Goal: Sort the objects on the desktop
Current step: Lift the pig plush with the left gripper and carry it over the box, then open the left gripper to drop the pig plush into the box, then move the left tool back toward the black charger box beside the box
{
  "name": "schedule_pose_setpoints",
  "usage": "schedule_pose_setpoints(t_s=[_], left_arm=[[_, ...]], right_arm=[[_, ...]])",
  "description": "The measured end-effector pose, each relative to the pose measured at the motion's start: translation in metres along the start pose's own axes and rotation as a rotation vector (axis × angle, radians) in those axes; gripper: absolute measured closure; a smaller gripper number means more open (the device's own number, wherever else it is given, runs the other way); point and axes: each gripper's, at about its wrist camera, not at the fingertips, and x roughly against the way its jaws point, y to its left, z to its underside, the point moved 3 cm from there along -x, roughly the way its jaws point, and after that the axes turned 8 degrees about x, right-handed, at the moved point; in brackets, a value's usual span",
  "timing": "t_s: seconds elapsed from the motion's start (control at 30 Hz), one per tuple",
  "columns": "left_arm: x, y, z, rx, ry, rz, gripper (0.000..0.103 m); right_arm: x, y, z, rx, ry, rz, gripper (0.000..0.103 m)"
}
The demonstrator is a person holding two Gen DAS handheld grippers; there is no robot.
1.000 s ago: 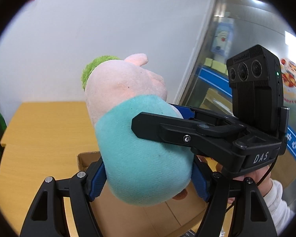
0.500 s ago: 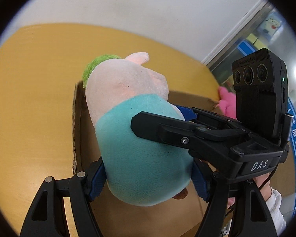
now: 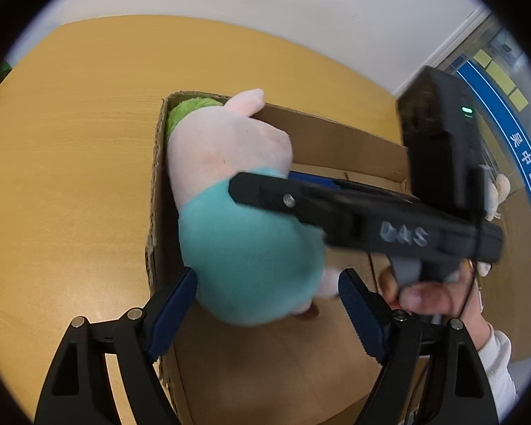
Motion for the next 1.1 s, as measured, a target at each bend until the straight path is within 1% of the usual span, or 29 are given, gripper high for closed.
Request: schedule_pose_setpoints(t_s=[0.1, 0.13, 0.2, 0.3, 0.33, 0.37, 0.4, 0.43, 0.47, 0.5, 0.53, 0.57, 0.6, 0.63, 0.67, 0.7, 0.77, 0.83, 0.9, 0.93, 1.0, 1.03, 1.1], left_arm=[[0.009, 0.001, 0.018, -0.007, -0.017, -0.032, 0.020], [0.012, 0.002, 0.022, -0.007, -0.020, -0.034, 0.020], [0.020, 0.003, 0.035, -0.001, -0.032, -0.014, 0.020], [0.039, -0.002, 0.055, -0.011, -0.072, -0.025, 0.020], [0.043, -0.013, 0.052, -0.017, -0.086, -0.025, 0.020], [0.047, -0.012, 0.050, -0.021, -0.097, -0.023, 0.020], [0.052, -0.012, 0.040, -0.022, -0.105, -0.019, 0.020], [0.060, -0.013, 0.046, -0.025, -0.120, -0.016, 0.020], [0.061, -0.013, 0.031, -0.024, -0.127, -0.017, 0.020], [0.068, -0.009, 0.029, -0.022, -0.140, -0.019, 0.020], [0.079, -0.003, 0.038, -0.021, -0.153, -0.019, 0.020], [0.088, 0.013, 0.045, -0.020, -0.164, -0.020, 0.020], [0.096, 0.021, 0.047, -0.019, -0.183, -0.026, 0.020], [0.080, 0.003, 0.025, -0.019, -0.197, -0.033, 0.020], [0.089, -0.002, 0.024, -0.023, -0.224, -0.042, 0.020], [0.107, 0.008, 0.031, -0.031, -0.251, -0.045, 0.020], [0.139, 0.009, 0.042, -0.055, -0.322, -0.054, 0.020], [0.161, 0.010, 0.046, -0.071, -0.361, -0.067, 0.020], [0.179, 0.011, 0.054, -0.088, -0.384, -0.097, 0.020], [0.184, 0.011, 0.057, -0.097, -0.394, -0.127, 0.020], [0.178, 0.009, 0.063, -0.114, -0.392, -0.166, 0.019], [0.165, 0.009, 0.067, -0.124, -0.355, -0.163, 0.019], [0.140, 0.009, 0.073, -0.135, -0.286, -0.148, 0.019]], right_arm=[[-0.002, -0.004, 0.001, -0.044, -0.015, -0.016, 0.040], [-0.002, -0.003, 0.002, -0.052, -0.015, -0.010, 0.039], [-0.002, -0.001, 0.003, -0.072, -0.012, -0.002, 0.039], [-0.004, 0.000, 0.007, -0.140, -0.001, -0.030, 0.038], [-0.005, 0.000, 0.008, -0.157, 0.000, -0.042, 0.037], [-0.007, 0.001, 0.007, -0.169, -0.001, -0.050, 0.036], [-0.008, 0.001, 0.008, -0.177, -0.003, -0.056, 0.036], [-0.007, -0.001, 0.009, -0.185, -0.006, -0.060, 0.035], [-0.004, -0.002, 0.010, -0.192, -0.010, -0.061, 0.034], [0.000, -0.002, 0.011, -0.197, -0.011, -0.065, 0.034], [0.005, -0.001, 0.011, -0.202, -0.011, -0.074, 0.034], [0.012, 0.003, 0.012, -0.198, -0.015, -0.082, 0.032], [0.022, 0.007, 0.014, -0.183, -0.023, -0.084, 0.029], [0.036, 0.014, 0.015, -0.152, -0.035, -0.076, 0.021], [0.052, 0.023, 0.017, -0.114, -0.049, -0.053, 0.011], [0.064, 0.031, 0.017, -0.086, -0.060, -0.029, 0.007], [0.105, 0.045, 0.026, -0.023, -0.096, 0.019, 0.000], [0.149, 0.054, 0.042, 0.030, -0.131, 0.077, 0.000], [0.184, 0.054, 0.062, 0.057, -0.148, 0.130, 0.000], [0.202, 0.053, 0.074, 0.065, -0.155, 0.156, 0.000], [0.231, 0.046, 0.103, 0.065, -0.162, 0.208, 0.000], [0.241, 0.040, 0.119, 0.061, -0.153, 0.242, 0.000], [0.253, 0.025, 0.155, 0.048, -0.105, 0.320, 0.000]])
